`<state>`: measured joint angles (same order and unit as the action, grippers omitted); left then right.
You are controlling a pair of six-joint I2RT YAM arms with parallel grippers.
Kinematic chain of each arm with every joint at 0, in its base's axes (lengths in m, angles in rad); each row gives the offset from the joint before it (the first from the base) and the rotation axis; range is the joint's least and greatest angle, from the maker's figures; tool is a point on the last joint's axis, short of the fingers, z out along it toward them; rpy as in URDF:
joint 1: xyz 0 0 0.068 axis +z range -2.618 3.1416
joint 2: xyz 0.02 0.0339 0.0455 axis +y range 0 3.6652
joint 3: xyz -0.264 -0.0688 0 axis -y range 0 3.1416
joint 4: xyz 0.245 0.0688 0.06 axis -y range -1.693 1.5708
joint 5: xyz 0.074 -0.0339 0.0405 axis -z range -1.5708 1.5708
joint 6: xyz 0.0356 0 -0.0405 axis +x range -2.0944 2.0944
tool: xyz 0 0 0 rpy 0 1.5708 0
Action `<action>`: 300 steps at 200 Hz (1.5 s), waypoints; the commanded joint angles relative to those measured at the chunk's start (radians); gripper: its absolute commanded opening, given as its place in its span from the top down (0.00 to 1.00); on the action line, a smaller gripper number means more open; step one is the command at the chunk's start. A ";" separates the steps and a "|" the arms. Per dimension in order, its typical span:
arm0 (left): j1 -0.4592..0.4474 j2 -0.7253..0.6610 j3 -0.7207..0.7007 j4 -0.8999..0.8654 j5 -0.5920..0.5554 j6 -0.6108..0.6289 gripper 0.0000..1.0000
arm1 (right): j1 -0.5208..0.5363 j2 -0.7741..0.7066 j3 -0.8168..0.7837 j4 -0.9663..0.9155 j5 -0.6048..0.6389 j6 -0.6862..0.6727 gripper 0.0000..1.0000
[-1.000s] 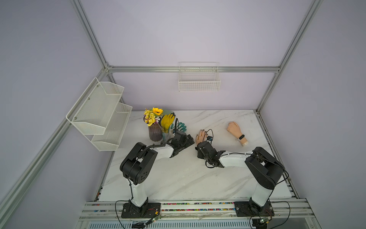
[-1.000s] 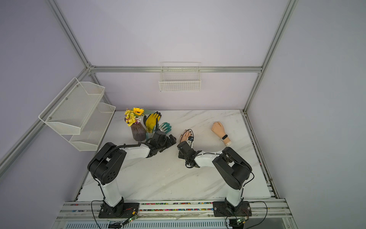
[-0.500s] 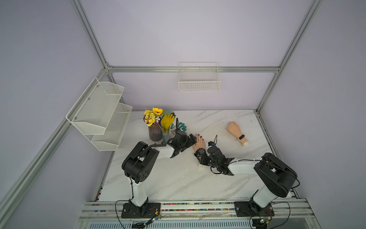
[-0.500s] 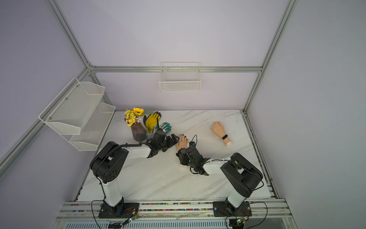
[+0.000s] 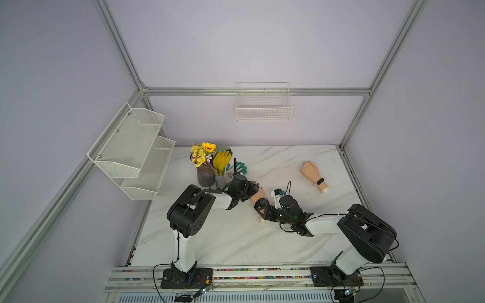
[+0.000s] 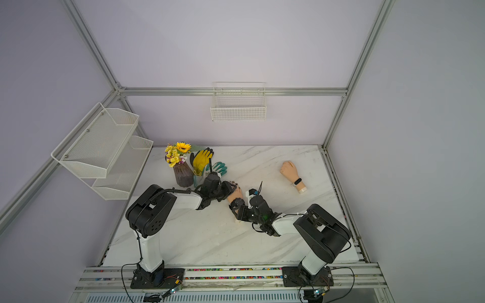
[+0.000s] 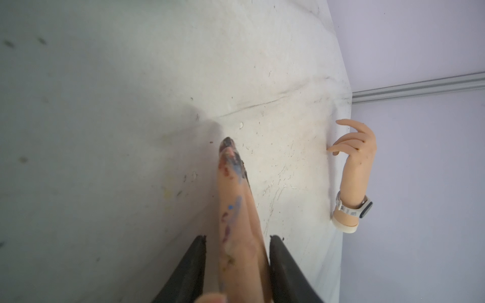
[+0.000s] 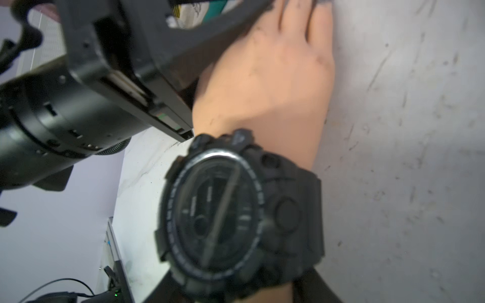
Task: Take off the watch
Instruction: Adjust the hand at the center of the board.
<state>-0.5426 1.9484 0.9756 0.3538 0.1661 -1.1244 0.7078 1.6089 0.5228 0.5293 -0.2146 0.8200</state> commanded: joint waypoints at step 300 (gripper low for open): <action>-0.194 -0.132 0.535 -0.901 -0.464 0.511 0.09 | 0.179 0.018 0.027 -0.023 0.191 0.106 0.77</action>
<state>-0.7341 2.0319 1.6295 -0.7223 -0.3786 -0.6930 0.9375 1.7096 0.6285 0.4404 0.1509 0.9272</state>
